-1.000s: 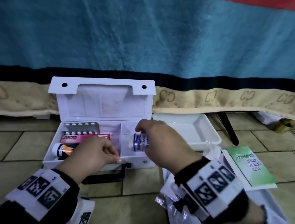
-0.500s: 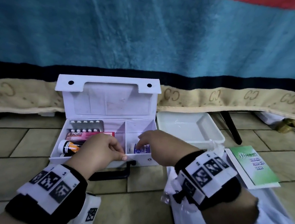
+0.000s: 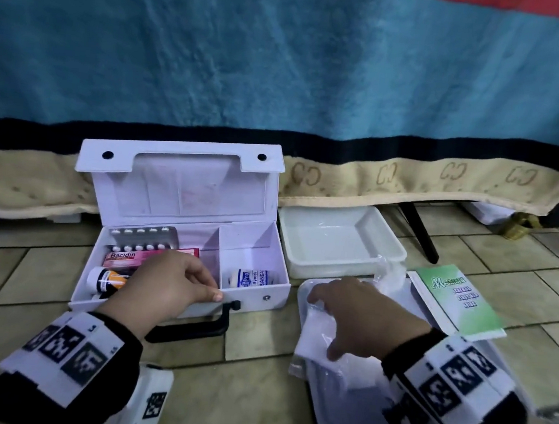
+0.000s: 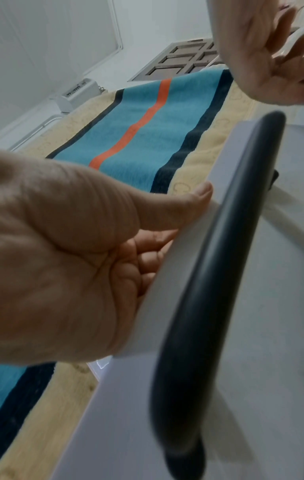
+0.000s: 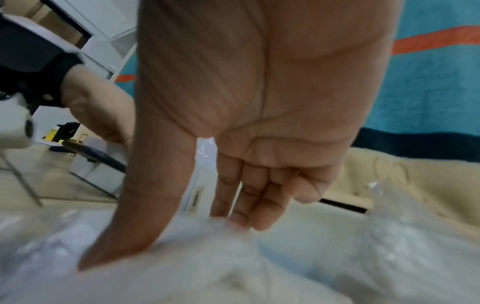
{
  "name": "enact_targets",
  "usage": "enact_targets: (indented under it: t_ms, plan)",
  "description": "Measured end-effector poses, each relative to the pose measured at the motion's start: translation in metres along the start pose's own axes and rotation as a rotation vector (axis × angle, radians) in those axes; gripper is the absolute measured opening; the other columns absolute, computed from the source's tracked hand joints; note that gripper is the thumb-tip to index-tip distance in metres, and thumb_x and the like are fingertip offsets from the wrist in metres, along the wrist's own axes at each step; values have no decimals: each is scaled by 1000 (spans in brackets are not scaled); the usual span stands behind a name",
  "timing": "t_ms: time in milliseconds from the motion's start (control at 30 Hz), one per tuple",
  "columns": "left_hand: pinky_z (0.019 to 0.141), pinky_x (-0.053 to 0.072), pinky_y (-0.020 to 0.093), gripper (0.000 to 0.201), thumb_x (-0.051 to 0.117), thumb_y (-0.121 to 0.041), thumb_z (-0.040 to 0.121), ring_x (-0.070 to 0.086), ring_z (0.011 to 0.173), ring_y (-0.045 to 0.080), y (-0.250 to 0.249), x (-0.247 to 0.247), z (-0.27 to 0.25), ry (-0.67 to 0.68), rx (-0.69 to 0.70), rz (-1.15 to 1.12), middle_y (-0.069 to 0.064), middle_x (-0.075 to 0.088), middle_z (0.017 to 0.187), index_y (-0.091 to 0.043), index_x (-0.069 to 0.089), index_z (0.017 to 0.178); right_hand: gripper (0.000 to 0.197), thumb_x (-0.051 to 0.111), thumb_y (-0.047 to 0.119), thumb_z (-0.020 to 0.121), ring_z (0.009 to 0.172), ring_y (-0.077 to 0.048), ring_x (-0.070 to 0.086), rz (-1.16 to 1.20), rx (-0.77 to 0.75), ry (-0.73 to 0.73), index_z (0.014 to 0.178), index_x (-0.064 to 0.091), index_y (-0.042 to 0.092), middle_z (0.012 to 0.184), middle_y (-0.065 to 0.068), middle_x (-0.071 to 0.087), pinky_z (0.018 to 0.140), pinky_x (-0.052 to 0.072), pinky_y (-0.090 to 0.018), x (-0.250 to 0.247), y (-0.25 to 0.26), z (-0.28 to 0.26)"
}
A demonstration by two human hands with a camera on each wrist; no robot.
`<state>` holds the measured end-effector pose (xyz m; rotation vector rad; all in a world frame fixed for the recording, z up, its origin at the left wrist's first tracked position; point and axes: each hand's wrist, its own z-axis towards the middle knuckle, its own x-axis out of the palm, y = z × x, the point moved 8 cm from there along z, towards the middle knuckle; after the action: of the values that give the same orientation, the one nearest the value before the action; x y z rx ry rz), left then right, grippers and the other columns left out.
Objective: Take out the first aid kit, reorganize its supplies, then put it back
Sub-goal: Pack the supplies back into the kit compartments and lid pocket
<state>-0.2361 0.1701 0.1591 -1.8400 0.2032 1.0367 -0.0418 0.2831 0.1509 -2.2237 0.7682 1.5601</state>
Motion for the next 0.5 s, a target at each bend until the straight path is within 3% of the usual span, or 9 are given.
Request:
enact_targets:
  t_ms: [67,167,233,300,400,433,500]
  plan:
    - [47,36,6,13,84,-21,66,53,53,1,0,0,0,10,3,-1,-4,64,60,-20,72,65,52,76,25,67,112,-20,48,-46,-3,3,114,53,25,115,1,55,87,38,-29,2,5,3]
    - [45,35,5,16,84,-19,66,52,47,-3,-1,0,0,7,13,-8,-7,61,56,-23,69,61,21,75,25,69,90,-16,51,9,-49,3,82,57,24,83,8,50,70,40,-25,-14,8,-2]
    - [45,35,6,19,84,-20,66,50,50,-1,-1,0,0,-3,16,-2,-8,60,55,-25,67,59,15,74,23,72,78,-12,51,135,-64,-9,80,62,26,74,10,50,68,42,-24,-41,0,-8]
    - [45,35,7,21,84,-21,66,50,52,0,-1,0,-1,-9,18,0,-8,59,55,-27,66,57,16,73,18,77,65,-3,52,322,-69,-157,77,62,30,68,9,56,64,41,-17,-82,-9,-13]
    - [44,34,7,21,84,-23,66,49,51,-2,-1,1,0,-4,26,9,-10,60,55,-27,65,57,10,71,12,80,51,-5,42,626,-27,-584,77,61,14,59,6,48,52,34,-13,-135,-18,-11]
    - [44,34,7,22,84,-23,66,49,50,-2,-1,1,0,-1,25,10,-11,59,55,-28,65,57,13,72,13,79,51,-6,39,648,9,-647,80,60,10,58,5,47,49,33,-14,-138,-13,-3]
    - [44,34,7,22,84,-23,67,49,51,-2,0,1,0,1,22,0,-11,59,55,-27,64,57,24,76,14,75,51,-7,43,647,62,-655,88,55,14,61,4,49,44,32,-12,-127,4,24]
